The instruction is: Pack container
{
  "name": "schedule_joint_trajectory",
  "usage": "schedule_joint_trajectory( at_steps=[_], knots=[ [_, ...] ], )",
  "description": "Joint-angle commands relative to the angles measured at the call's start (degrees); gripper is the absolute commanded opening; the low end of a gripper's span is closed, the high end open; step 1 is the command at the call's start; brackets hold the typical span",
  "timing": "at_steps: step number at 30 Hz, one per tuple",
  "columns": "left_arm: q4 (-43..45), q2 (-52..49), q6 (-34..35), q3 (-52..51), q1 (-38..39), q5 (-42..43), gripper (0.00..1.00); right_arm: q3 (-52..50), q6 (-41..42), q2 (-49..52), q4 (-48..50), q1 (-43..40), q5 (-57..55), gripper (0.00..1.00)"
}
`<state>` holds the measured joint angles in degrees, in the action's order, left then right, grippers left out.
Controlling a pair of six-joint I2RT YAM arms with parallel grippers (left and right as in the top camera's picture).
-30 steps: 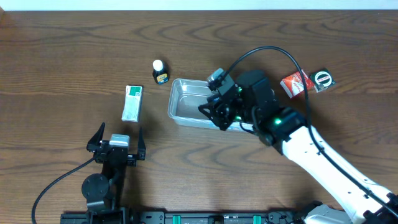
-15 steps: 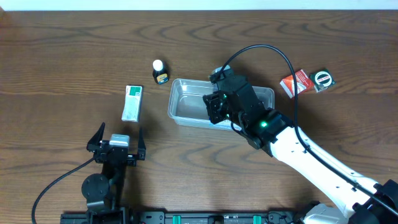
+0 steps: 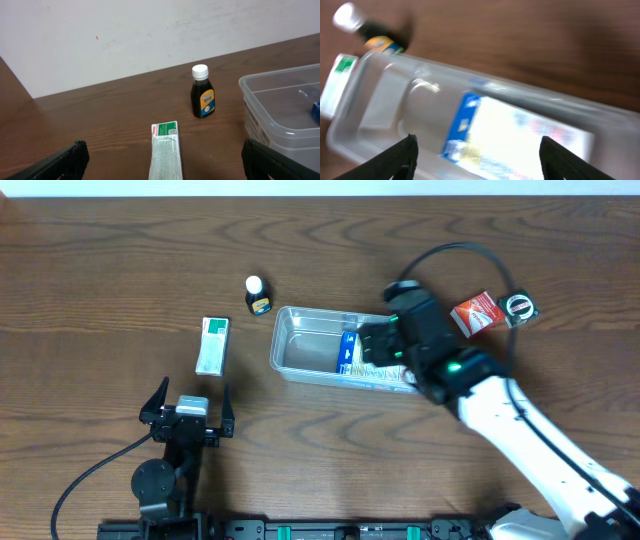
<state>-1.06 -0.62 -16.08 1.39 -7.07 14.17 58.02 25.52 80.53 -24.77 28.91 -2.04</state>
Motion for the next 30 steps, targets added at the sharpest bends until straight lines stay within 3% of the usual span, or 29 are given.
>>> schedule_joint_trajectory(
  at_steps=[1,6,9,15,20,30],
  knots=[
    [-1.7,0.3,0.8,-1.2,-0.2,0.3,0.98,0.7,1.1,-4.9,-2.4,-5.7,-1.0,0.8],
    [-1.7,0.3,0.8,-1.2,-0.2,0.3,0.98,0.7,1.1,-8.0,-5.6,-14.8,-1.2,0.89],
    [-1.7,0.3,0.8,-1.2,-0.2,0.3,0.98,0.7,1.1,-7.2,-6.4,-20.0,-1.2,0.99],
    [-1.7,0.3,0.8,-1.2,-0.2,0.3,0.98,3.7,1.4,-1.2,-16.4,-29.4,3.8,0.99],
    [-1.7,0.3,0.8,-1.2,-0.2,0.3,0.98,7.7,-0.3,0.7,-25.0,-30.3,4.0,0.99],
    [-1.7,0.3,0.8,-1.2,-0.2,0.3,0.98,9.1,-2.9,-0.4,-22.6,-29.9,9.1,0.99]
  ],
)
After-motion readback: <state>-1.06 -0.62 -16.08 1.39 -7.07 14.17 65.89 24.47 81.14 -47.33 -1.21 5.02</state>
